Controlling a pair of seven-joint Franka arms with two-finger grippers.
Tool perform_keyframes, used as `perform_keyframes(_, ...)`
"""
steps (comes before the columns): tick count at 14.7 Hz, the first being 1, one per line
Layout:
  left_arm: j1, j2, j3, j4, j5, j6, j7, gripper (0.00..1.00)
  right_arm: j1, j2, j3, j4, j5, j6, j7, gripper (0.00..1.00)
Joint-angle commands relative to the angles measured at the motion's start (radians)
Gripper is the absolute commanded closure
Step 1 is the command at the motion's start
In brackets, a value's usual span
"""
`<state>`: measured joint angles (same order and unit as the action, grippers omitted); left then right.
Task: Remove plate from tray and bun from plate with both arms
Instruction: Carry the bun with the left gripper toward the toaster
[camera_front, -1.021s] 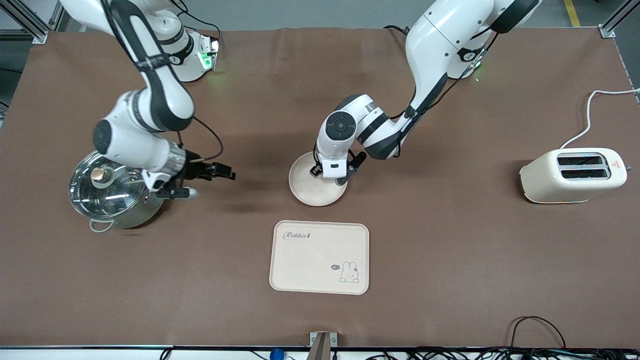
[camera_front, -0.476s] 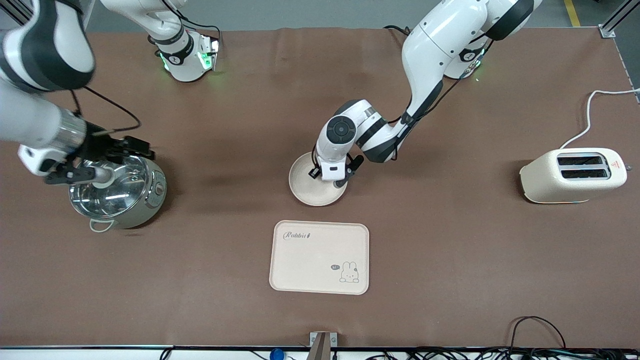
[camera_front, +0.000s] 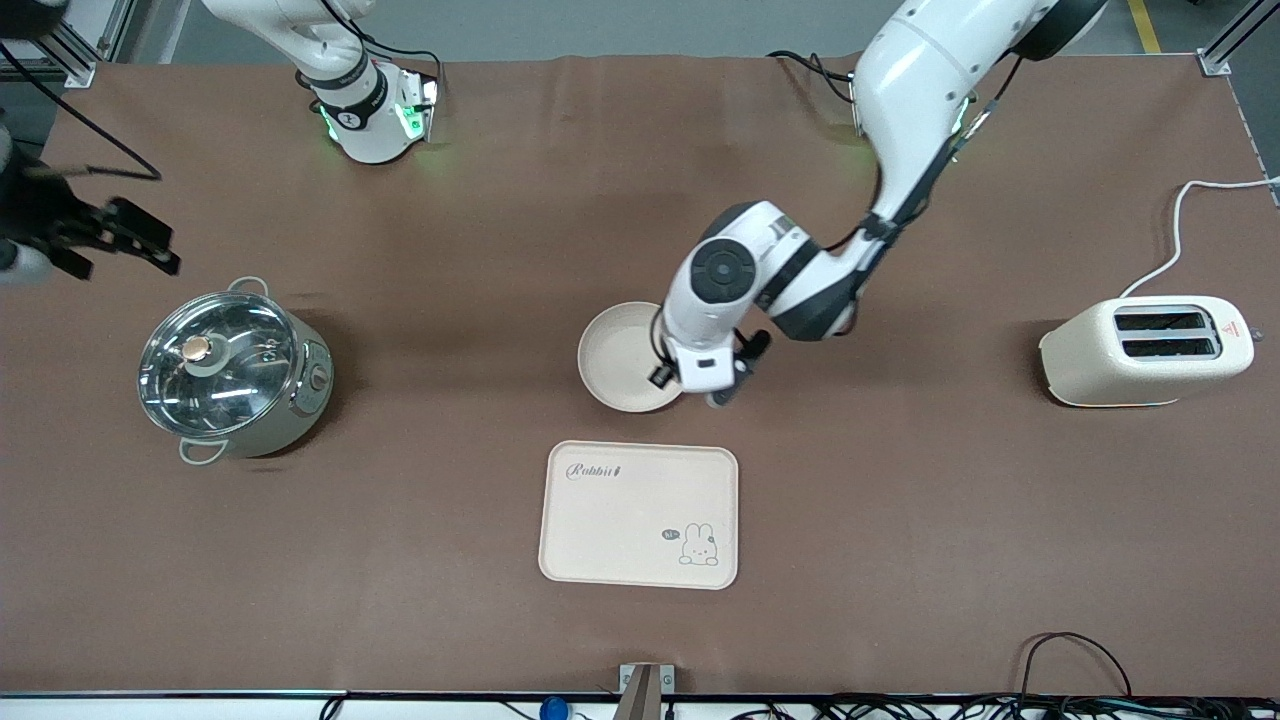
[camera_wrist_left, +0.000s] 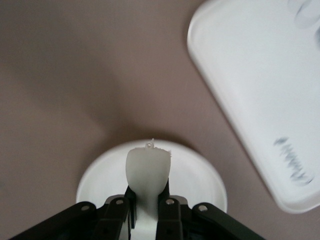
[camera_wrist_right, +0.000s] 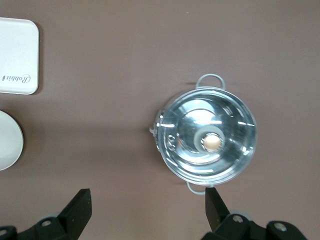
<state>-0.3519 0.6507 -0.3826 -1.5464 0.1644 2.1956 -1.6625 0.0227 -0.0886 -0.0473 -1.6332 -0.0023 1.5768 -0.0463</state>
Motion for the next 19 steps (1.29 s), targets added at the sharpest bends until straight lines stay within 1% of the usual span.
perform_keyframes(1, 0.102, -0.028, -0.002, -0.009, 0.037, -0.030, 0.140, 0.79, -0.068, -0.008, 0.020, 0.073, -0.031, -0.060, -0.012, 0.00)
perform_keyframes(3, 0.180, -0.019, 0.001, -0.017, 0.059, -0.033, 0.263, 0.79, -0.092, -0.010, 0.043, 0.092, -0.034, -0.066, -0.053, 0.00)
perform_keyframes(5, 0.261, 0.000, 0.001, -0.029, 0.101, -0.039, 0.372, 0.79, -0.096, -0.008, 0.043, 0.110, -0.035, -0.073, -0.063, 0.00)
perform_keyframes(7, 0.316, 0.010, 0.001, -0.031, 0.162, -0.082, 0.430, 0.77, -0.090, -0.003, 0.043, 0.128, -0.031, -0.081, -0.058, 0.00)
perform_keyframes(10, 0.396, 0.050, 0.001, -0.032, 0.172, -0.096, 0.545, 0.76, -0.087, -0.002, 0.044, 0.142, -0.030, -0.081, -0.053, 0.00)
perform_keyframes(12, 0.430, 0.067, 0.001, -0.038, 0.172, -0.096, 0.596, 0.75, -0.090, 0.000, 0.043, 0.136, -0.030, -0.084, -0.063, 0.00)
perform_keyframes(14, 0.459, 0.086, 0.001, -0.038, 0.172, -0.096, 0.606, 0.63, -0.089, 0.000, 0.043, 0.138, -0.030, -0.084, -0.058, 0.00)
perform_keyframes(15, 0.458, 0.092, -0.001, -0.038, 0.172, -0.096, 0.604, 0.55, -0.087, 0.000, 0.043, 0.136, -0.030, -0.084, -0.052, 0.00)
perform_keyframes(16, 0.458, 0.095, 0.001, -0.038, 0.172, -0.096, 0.604, 0.40, -0.086, 0.000, 0.044, 0.136, -0.030, -0.084, -0.050, 0.00)
perform_keyframes(17, 0.458, 0.101, 0.001, -0.037, 0.172, -0.094, 0.606, 0.23, -0.086, 0.000, 0.044, 0.136, -0.030, -0.092, -0.052, 0.00)
perform_keyframes(18, 0.459, 0.099, -0.001, -0.037, 0.172, -0.096, 0.604, 0.00, -0.084, 0.000, 0.044, 0.136, -0.030, -0.095, -0.055, 0.00)
perform_keyframes(19, 0.459, 0.095, -0.001, -0.037, 0.170, -0.096, 0.604, 0.00, -0.084, 0.000, 0.044, 0.136, -0.030, -0.095, -0.056, 0.00)
